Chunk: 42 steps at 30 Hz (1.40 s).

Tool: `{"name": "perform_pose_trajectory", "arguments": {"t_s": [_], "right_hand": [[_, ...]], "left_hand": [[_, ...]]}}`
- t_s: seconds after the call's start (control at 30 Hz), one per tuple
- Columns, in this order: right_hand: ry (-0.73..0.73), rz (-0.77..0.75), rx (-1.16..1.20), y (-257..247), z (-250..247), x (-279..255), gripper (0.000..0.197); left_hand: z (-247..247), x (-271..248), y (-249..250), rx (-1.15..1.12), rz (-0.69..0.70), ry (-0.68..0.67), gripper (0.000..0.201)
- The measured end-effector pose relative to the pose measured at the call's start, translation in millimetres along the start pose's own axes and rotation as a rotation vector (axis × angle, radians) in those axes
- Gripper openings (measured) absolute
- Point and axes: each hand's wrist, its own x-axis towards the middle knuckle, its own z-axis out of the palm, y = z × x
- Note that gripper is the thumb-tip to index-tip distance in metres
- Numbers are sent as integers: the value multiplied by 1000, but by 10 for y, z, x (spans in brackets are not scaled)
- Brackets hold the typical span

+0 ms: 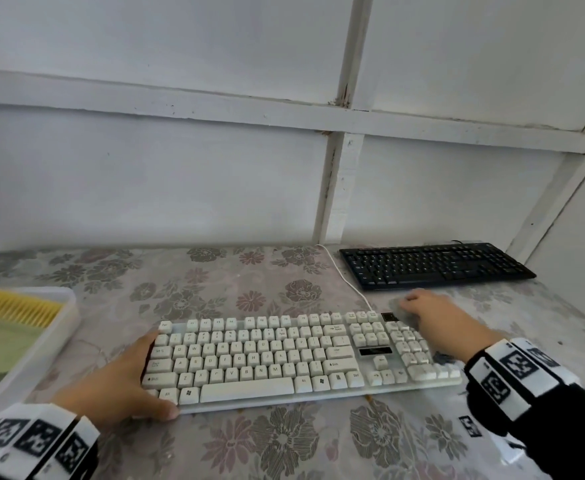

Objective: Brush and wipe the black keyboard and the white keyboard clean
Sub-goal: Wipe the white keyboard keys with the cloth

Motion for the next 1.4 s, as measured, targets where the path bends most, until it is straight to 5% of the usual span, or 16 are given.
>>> {"name": "perform_pose_trajectory", "arguments": {"t_s": [0.27,0.5,0.93,1.4], "right_hand": [[-54,-632,276,-2002,-40,-156,30],[-40,-787,-42,-2871,206,-62,29],[19,-764,-40,-2424,306,-101,29],[-114,-603,101,-1930,32,-133,22]], "left_hand": [[1,-27,27,6,-23,18,119],[-15,-20,59,111,-42,39,126],[-19,55,-62,-12,3,20,116],[-13,54,-86,-15,18,12,121]]}}
